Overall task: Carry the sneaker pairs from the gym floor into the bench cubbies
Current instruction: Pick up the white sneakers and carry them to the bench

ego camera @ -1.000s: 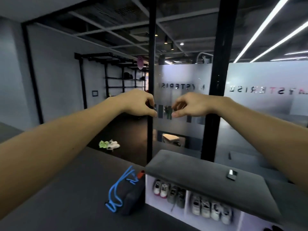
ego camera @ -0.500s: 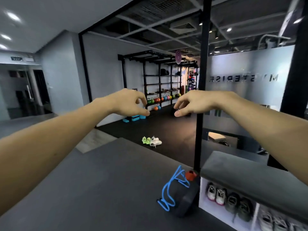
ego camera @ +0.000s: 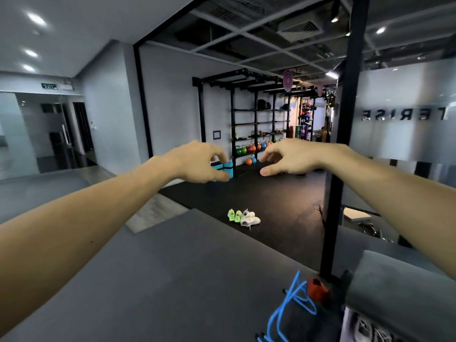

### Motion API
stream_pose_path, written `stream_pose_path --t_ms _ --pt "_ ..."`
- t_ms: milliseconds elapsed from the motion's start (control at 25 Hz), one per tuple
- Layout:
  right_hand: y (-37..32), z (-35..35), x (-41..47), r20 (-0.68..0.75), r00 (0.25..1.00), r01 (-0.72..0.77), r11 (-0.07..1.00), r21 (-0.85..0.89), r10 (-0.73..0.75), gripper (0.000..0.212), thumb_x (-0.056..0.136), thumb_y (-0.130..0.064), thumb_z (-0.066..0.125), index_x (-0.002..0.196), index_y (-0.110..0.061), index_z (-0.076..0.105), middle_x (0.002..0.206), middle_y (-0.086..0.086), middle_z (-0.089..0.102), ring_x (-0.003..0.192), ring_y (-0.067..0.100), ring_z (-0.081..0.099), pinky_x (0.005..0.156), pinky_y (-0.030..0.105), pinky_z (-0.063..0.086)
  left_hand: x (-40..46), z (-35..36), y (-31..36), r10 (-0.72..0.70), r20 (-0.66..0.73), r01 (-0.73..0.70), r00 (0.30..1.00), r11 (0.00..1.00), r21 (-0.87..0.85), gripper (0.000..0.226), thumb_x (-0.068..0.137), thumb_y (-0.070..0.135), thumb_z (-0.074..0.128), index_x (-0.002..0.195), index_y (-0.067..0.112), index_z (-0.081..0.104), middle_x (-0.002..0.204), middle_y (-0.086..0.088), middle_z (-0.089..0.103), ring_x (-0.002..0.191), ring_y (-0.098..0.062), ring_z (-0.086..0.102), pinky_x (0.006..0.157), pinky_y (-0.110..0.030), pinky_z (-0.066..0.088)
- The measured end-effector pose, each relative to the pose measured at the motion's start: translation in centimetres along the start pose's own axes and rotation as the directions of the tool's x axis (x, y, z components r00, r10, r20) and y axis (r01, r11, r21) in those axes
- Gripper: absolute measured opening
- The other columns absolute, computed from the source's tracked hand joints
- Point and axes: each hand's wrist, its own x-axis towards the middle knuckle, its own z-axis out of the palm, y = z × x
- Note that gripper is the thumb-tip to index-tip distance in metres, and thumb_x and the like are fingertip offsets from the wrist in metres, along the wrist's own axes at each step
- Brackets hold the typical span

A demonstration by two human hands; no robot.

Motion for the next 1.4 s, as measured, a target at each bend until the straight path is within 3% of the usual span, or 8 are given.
stream_pose_path --t_ms 320,680,800,920,1040,1400 --pt "4.6 3.6 22.8 0.024 0.999 0.037 0.998 -0.051 -0.036 0.049 0.082 -0.048 0.065 0.124 -0.024 0.057 0.119 -0.002 0.058 0.103 0.012 0.054 0.084 0.025 0.04 14.5 5.5 -15.1 -0.073 -0.035 0.074 0.997 0.997 0.015 0.05 0.082 0.058 0.059 0.122 0.028 0.053 0.124 -0.001 0.057 0.113 -0.02 0.05 0.096 -0.043 0.043" --pt "11.6 5.4 48.9 0.015 0.998 -0.057 0.996 -0.068 0.058 0.048 0.081 -0.048 0.065 0.122 -0.025 0.056 0.121 -0.004 0.058 0.106 0.013 0.054 0.091 0.029 0.043 36.4 13.1 -32.9 0.022 -0.039 -0.022 0.999 1.0 0.008 0.051 0.08 0.06 0.059 0.12 0.03 0.053 0.124 0.002 0.056 0.108 -0.018 0.052 0.086 -0.037 0.046" --pt "15.5 6.5 56.5 0.017 0.995 -0.094 0.993 -0.068 0.096 0.047 0.081 -0.048 0.065 0.121 -0.026 0.056 0.12 -0.002 0.058 0.106 0.015 0.054 0.092 0.031 0.044 44.8 16.0 -37.2 0.075 -0.048 -0.074 0.996 0.997 0.022 0.05 0.08 0.06 0.059 0.119 0.03 0.053 0.117 0.002 0.057 0.096 -0.015 0.049 0.077 -0.033 0.041" --pt "20.1 7.6 63.1 0.018 0.992 -0.119 0.989 -0.082 0.121 0.048 0.081 -0.049 0.065 0.122 -0.025 0.056 0.12 -0.001 0.058 0.109 0.016 0.054 0.094 0.032 0.043 52.5 18.9 -40.6 0.091 -0.038 -0.089 0.995 0.995 0.048 0.05 0.079 0.061 0.058 0.119 0.031 0.052 0.113 0.0 0.056 0.091 -0.015 0.047 0.08 -0.037 0.046" --pt "24.9 8.4 69.3 0.019 0.993 -0.119 0.989 -0.084 0.121 0.046 0.081 -0.049 0.064 0.121 -0.027 0.056 0.12 -0.002 0.057 0.108 0.016 0.054 0.091 0.03 0.042 59.7 21.6 -43.1 0.107 -0.05 -0.104 0.993 0.993 0.052 0.051 0.079 0.061 0.058 0.12 0.031 0.051 0.118 0.0 0.055 0.093 -0.015 0.049 0.083 -0.041 0.048" --pt "40.8 8.3 93.1 -0.007 0.993 -0.118 0.99 -0.077 0.118 0.045 0.081 -0.052 0.063 0.119 -0.029 0.056 0.118 -0.003 0.057 0.105 0.016 0.053 0.087 0.032 0.043 85.2 27.7 -53.0 0.122 -0.033 -0.119 0.992 0.991 0.063 0.049 0.084 0.055 0.058 0.123 0.027 0.05 0.122 -0.001 0.055 0.098 -0.012 0.048 0.077 -0.031 0.041"
